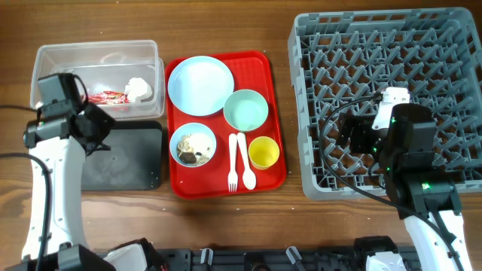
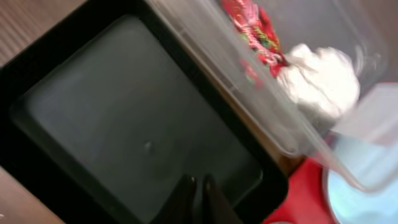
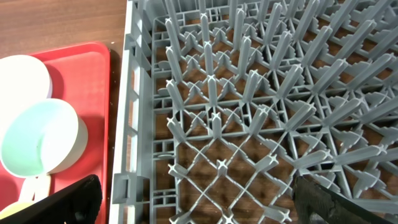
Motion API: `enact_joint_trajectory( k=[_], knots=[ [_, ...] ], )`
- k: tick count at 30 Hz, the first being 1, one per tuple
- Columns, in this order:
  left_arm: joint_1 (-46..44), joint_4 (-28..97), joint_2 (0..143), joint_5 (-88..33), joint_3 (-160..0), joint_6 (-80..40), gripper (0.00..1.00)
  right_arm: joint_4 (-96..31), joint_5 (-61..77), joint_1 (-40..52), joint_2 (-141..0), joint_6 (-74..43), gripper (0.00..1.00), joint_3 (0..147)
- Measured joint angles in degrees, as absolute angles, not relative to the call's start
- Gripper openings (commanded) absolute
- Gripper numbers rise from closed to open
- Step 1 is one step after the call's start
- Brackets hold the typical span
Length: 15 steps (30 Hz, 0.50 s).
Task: Sort waste into correct bins and load items into the dishwasher rack
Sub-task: 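Grasp the white tissue with the left gripper and drop it in the container, then grasp the light-blue bowl with the left gripper and tip food onto black tray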
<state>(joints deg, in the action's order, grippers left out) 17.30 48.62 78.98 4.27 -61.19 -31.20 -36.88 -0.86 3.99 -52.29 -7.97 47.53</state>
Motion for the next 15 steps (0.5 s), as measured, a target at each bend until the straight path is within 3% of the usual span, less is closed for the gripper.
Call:
enact_joint_trajectory(
  k=[7,9,13,15],
  knots=[
    [19.31,39.4,89.8,4.12,-55.11,-35.73,0.04,-36.91,-0.86,3.99,-52.29,-7.97,1.0,47.53],
    [19.29,35.68,93.08,4.01,-54.87,-35.99,0.14,-36.93,-0.86,3.99,-52.29,-7.97,1.0,47.53],
    [19.29,26.44,96.2,4.01,-54.65,-36.38,0.18,-36.91,-0.86,3.99,-52.29,-7.97,1.0,47.53],
    [19.29,22.83,96.25,3.42,-54.57,-36.45,0.26,-36.95,-0.86,3.99,-52.29,-7.97,1.0,47.53]
  ],
)
